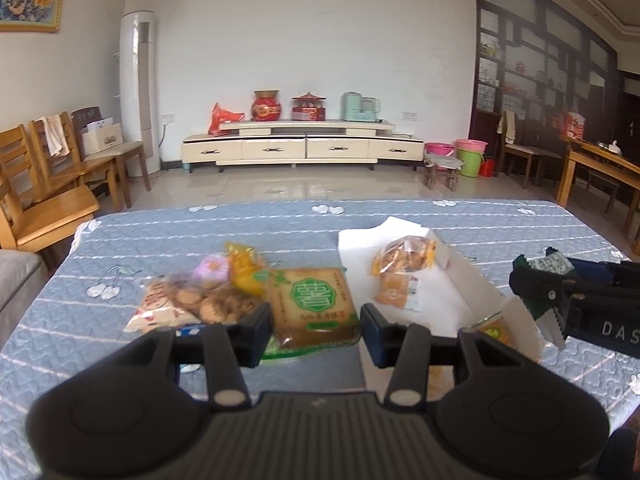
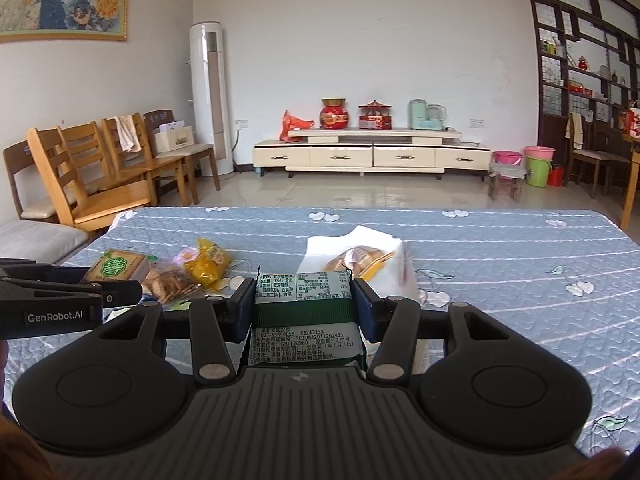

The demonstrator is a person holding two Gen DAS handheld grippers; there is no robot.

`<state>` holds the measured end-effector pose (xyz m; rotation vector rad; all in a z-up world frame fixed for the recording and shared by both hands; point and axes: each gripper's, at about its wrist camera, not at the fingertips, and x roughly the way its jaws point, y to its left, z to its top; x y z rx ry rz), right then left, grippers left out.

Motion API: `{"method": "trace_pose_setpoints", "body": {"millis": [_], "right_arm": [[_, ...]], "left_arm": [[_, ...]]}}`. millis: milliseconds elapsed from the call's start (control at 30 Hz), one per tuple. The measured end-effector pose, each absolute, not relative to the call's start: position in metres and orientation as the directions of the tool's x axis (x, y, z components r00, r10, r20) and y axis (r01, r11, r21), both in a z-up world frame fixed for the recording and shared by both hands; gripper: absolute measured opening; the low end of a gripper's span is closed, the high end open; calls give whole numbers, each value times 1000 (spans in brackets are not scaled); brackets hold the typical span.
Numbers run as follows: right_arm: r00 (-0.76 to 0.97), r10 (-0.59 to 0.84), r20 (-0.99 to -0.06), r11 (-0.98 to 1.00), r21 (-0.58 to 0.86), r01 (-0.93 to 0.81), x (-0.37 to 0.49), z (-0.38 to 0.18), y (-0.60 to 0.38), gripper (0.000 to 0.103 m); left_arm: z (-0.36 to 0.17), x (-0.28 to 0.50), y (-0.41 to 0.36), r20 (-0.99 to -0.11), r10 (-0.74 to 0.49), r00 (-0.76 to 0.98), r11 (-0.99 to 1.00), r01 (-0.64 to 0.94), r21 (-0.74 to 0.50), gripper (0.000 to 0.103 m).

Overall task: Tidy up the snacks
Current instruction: 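Carry the cake packet and dark green packet with both tools over the white box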

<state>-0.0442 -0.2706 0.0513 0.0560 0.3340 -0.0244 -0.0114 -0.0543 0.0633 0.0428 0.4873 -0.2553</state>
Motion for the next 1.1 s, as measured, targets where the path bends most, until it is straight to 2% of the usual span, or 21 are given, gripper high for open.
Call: {"method": "trace_pose_setpoints", "body": {"millis": [1100], "right_arm": [[947, -112, -302, 989, 61, 136, -35, 55, -280, 64]], "left_arm": [[69, 24, -130, -464, -317, 827, 934, 358, 0, 47]]}}
